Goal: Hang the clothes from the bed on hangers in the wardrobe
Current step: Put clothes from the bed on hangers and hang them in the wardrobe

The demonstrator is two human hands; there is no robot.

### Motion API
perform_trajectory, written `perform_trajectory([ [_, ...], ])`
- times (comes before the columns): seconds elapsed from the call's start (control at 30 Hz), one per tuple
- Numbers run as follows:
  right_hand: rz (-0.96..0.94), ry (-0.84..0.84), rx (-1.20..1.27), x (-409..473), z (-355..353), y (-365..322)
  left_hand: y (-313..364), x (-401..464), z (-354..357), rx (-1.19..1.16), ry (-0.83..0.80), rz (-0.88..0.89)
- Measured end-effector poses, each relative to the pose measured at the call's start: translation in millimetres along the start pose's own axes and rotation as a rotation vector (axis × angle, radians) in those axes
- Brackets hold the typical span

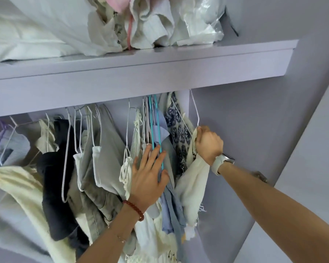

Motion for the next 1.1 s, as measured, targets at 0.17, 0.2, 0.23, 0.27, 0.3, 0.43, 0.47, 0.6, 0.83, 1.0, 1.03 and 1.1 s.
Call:
perform_trajectory([
  [0.17,0.001,0.069,0.029,-44.4,-18.1,22.9,0.1,0.1,1.5,-0.044,-0.016,-0.052],
  [0.2,-0.011,0.084,0.046,-63.1,-19.0,29.8,1.1,0.9,1.4,-0.048,-0.019,-0.072],
  [0.23,-0.025,0.103,0.075,-84.1,-20.9,36.6,3.5,2.4,0.3,-0.032,-0.018,-0.089],
  [0.27,-0.044,0.128,0.102,-105.6,-23.5,44.1,8.0,4.3,-2.3,-0.002,-0.010,-0.099],
  [0.3,-0.068,0.156,0.110,-126.4,-26.2,53.2,14.5,6.4,-5.7,0.020,0.008,-0.101],
  [0.43,-0.141,0.223,-0.023,-205.9,-57.3,84.2,64.3,7.2,-15.4,-0.088,0.069,0.058],
  [0.47,-0.153,0.225,-0.085,-226.1,-67.2,90.6,78.4,4.2,-12.1,-0.177,0.049,0.117],
  [0.6,-0.131,0.206,-0.278,-310.8,-108.5,111.7,125.6,-12.4,18.3,-0.322,-0.136,0.241],
  [0.83,0.179,0.184,-0.470,-476.6,-169.8,116.6,216.5,-100.0,70.0,-0.321,-0.380,0.560],
  [1.0,0.631,0.226,-0.462,-614.8,-193.5,131.8,299.5,-205.5,61.8,-0.476,-0.357,0.837],
  [1.03,0.690,0.233,-0.471,-641.3,-193.9,128.1,314.9,-227.9,58.2,-0.509,-0.379,0.887],
  [1.1,0.799,0.271,-0.509,-692.0,-197.6,115.0,342.5,-270.8,49.9,-0.576,-0.450,0.966],
])
Point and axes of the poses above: each hand's wrist, its own x-axis towards the middle knuckle, its own z-axis out of the palm, y = z × x, the point moved 7 cm from there along x, towards the middle knuckle, and after that the axes turned 2 degrees about -y, right-handed, at the moved point
